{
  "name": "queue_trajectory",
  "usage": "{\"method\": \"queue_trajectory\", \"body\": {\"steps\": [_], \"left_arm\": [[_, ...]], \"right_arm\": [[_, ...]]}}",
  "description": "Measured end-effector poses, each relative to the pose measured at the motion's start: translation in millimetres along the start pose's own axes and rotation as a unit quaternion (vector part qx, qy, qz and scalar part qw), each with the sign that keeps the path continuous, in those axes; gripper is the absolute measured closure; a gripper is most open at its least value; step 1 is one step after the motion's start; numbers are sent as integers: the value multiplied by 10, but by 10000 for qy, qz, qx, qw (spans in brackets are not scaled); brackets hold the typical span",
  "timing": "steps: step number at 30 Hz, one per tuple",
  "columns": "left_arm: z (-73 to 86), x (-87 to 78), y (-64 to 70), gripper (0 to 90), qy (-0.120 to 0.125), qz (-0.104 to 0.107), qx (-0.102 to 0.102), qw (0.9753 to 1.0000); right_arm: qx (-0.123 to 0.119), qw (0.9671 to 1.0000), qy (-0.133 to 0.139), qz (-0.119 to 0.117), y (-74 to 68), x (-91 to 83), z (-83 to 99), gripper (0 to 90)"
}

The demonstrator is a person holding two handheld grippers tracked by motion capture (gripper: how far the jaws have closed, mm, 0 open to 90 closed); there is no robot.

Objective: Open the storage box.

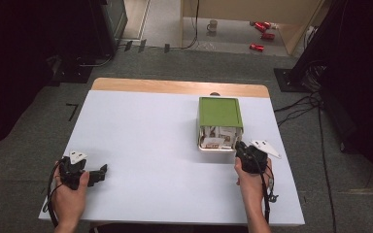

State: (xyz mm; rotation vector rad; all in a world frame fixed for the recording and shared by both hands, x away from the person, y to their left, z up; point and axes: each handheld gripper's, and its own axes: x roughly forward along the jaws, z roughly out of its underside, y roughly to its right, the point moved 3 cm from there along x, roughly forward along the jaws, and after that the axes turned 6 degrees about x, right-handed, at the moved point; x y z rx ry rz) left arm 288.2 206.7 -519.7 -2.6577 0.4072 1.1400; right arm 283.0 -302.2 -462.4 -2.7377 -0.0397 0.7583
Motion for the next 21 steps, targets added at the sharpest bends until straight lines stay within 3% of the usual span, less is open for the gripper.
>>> {"method": "queue_trajectory", "body": {"steps": [1, 6, 8, 12, 21], "left_arm": [[0, 0, 0, 2, 0, -1, 1, 10000], [0, 0, 0, 2, -3, 0, 1, 10000], [0, 0, 0, 1, -2, 0, -1, 10000], [0, 0, 0, 1, -1, 1, 1, 10000], [0, 0, 0, 1, 0, 1, 2, 10000]], "right_arm": [[34, 9999, 104, -23, 7, -25, -44, 836], [-27, 9999, 119, -1, -16, -16, -89, 859], [-230, 9994, 147, 232, -55, 15, -69, 893], [-392, 9982, 206, 395, -84, 19, -57, 900], [-470, 9979, 246, 363, -85, 4, -42, 900]]}}
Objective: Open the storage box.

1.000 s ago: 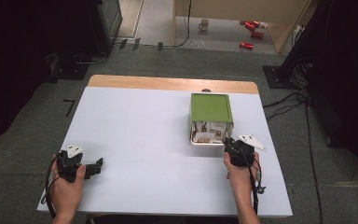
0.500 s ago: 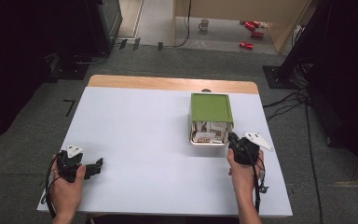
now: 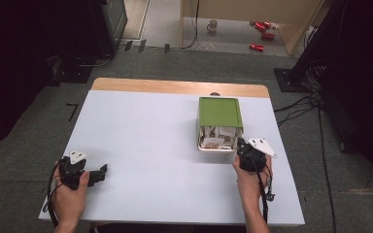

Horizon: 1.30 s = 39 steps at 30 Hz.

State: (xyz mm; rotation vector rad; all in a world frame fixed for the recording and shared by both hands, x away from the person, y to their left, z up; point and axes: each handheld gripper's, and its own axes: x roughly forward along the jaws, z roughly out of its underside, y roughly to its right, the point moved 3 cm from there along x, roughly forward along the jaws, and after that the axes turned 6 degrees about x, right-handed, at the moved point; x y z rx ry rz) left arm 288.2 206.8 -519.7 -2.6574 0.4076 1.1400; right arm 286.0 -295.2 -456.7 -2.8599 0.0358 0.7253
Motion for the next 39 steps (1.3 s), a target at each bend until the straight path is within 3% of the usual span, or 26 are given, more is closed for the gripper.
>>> {"method": "queue_trajectory", "body": {"steps": [39], "left_arm": [[0, 0, 0, 2, -2, 0, 0, 10000]], "right_arm": [[0, 9997, 16, -246, 40, -301, 76, 900]]}}
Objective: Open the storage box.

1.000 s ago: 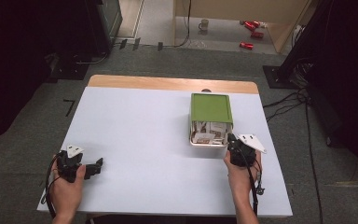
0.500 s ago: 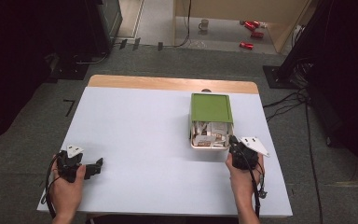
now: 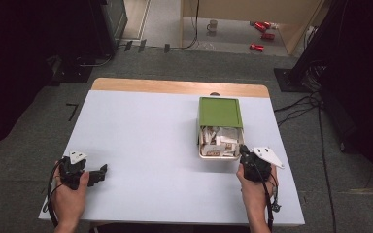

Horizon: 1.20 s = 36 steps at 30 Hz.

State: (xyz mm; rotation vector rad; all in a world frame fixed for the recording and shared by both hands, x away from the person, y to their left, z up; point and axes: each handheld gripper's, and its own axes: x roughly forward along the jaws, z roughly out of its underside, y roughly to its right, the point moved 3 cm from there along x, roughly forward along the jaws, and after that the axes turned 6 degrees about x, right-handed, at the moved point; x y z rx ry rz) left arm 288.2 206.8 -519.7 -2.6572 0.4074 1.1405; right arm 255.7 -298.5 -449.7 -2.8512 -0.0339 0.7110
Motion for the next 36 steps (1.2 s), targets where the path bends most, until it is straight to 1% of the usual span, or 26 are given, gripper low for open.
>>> {"method": "queue_trajectory", "body": {"steps": [5, 20, 36], "left_arm": [[0, 0, 0, 2, 2, 0, 0, 10000], [0, 0, 1, 2, 2, -1, -2, 10000], [0, 0, 0, 1, 0, -1, -2, 10000]], "right_arm": [[-4, 10000, 5, -14, 2, -42, 25, 900], [112, 9999, 21, -32, 1, -141, 131, 900], [95, 9999, 30, -30, 15, -161, 184, 900]]}}
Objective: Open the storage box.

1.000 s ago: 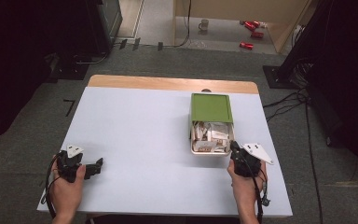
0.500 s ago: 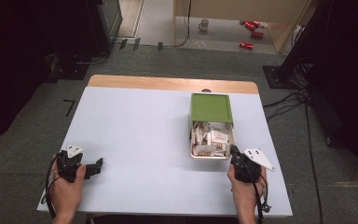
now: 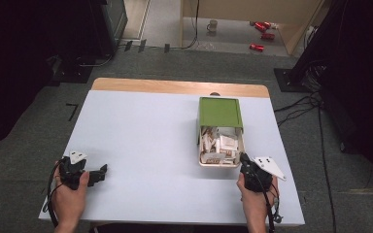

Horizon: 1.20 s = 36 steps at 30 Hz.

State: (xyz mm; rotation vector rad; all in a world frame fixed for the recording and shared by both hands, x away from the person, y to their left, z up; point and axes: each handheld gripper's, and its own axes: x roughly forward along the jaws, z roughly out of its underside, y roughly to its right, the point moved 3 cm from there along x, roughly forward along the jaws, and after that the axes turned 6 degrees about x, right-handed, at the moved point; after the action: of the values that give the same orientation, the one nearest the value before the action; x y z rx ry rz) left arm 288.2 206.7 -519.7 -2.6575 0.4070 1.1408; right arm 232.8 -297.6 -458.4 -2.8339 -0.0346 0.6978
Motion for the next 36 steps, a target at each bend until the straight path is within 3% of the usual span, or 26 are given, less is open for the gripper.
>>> {"method": "queue_trajectory", "body": {"steps": [7, 11, 14, 15, 21, 22, 23, 25, 30, 31, 36], "left_arm": [[0, 0, 0, 2, 0, 0, 0, 10000], [0, 0, 0, 1, 0, 1, -1, 10000], [0, 0, 0, 1, 2, 0, 0, 10000], [0, 0, 0, 2, 2, 0, 0, 10000], [0, 0, 0, 2, 1, 2, -1, 10000], [0, 0, 0, 2, 2, 1, -2, 10000], [0, 0, 0, 2, 0, 1, -1, 10000], [0, 0, 0, 1, 1, 2, -3, 10000], [0, 0, -1, 2, 1, 3, -4, 10000], [0, 0, -1, 1, 1, 3, -3, 10000], [1, 0, 0, 2, 5, 1, -2, 10000]], "right_arm": [[46, 10000, 24, -21, 3, 1, 12, 900], [269, 9994, -16, -220, 33, 5, 1, 867], [433, 9981, 66, -427, 68, -21, -54, 756], [433, 9981, 66, -427, 68, -21, -54, 756], [346, 9984, 105, -440, 50, -53, -138, 547], [346, 9984, 105, -440, 50, -53, -138, 547], [327, 9985, 110, -429, 38, -64, -162, 480], [308, 9985, 112, -434, 33, -68, -175, 448], [294, 9983, 13, -495, -9, -80, -251, 187], [293, 9981, 16, -542, -38, -90, -283, 111], [180, 9961, 6, -865, -129, -120, -345, 0]]}}
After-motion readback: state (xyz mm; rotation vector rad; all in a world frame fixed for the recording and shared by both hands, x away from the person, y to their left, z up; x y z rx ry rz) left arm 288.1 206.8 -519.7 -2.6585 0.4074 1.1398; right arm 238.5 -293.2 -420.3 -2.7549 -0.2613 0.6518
